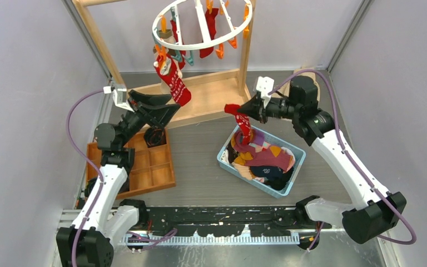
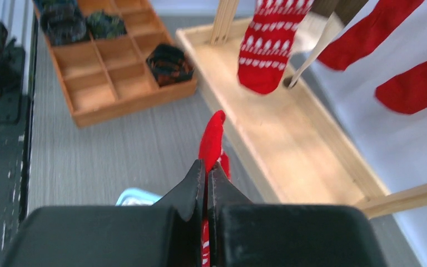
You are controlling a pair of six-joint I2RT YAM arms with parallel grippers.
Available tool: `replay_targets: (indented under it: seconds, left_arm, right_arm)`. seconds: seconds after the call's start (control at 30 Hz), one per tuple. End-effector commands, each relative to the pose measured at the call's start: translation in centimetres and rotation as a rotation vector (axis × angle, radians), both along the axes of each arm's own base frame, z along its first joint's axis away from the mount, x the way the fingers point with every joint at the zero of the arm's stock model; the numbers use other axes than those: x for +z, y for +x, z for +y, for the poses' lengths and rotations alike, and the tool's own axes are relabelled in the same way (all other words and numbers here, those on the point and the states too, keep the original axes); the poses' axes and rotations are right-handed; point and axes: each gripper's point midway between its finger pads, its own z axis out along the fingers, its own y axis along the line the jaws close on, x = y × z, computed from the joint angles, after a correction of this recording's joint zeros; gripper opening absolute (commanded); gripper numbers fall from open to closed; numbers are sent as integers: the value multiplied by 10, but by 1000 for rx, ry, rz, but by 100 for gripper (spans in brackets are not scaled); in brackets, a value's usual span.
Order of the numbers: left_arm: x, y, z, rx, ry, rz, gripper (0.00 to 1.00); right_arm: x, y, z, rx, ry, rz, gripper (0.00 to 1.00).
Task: Clip the socks to the hanger
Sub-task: Pick up the sock from the bin.
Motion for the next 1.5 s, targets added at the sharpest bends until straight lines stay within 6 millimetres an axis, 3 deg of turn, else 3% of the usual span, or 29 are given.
replay_targets:
  seconds: [0.0,0.27,0.5,0.7,0.87,1.1,1.27,1.47]
  left_arm:
    - [18,-23,-13,-93,7,-106,70]
    - [6,-23,-35,-142,16,-91,69]
    - [-33,-13,-76,-158,76,-12,69]
    - [-64,2,-98,-136,119,47,68]
    - [-78,5,-106,-152,115,80,68]
    - [-100,-7,-130,-45,291,-96,69]
    - [-116,14,-132,104,392,-112,69]
    - [-126,45,-131,214,453,-68,47]
  right_arm:
    - [86,8,14,4,236,-105,1]
    - [141,14,21,19,396,-155,1]
    - [174,40,18,-115,529,-119,1]
    - [162,23,31,19,519,-91,1]
    - [160,31,28,-48,543,-57,1]
    - [152,34,36,-131,578,-5,1]
    - [148,33,43,-137,589,18,1]
    - [146,34,43,-151,592,28,1]
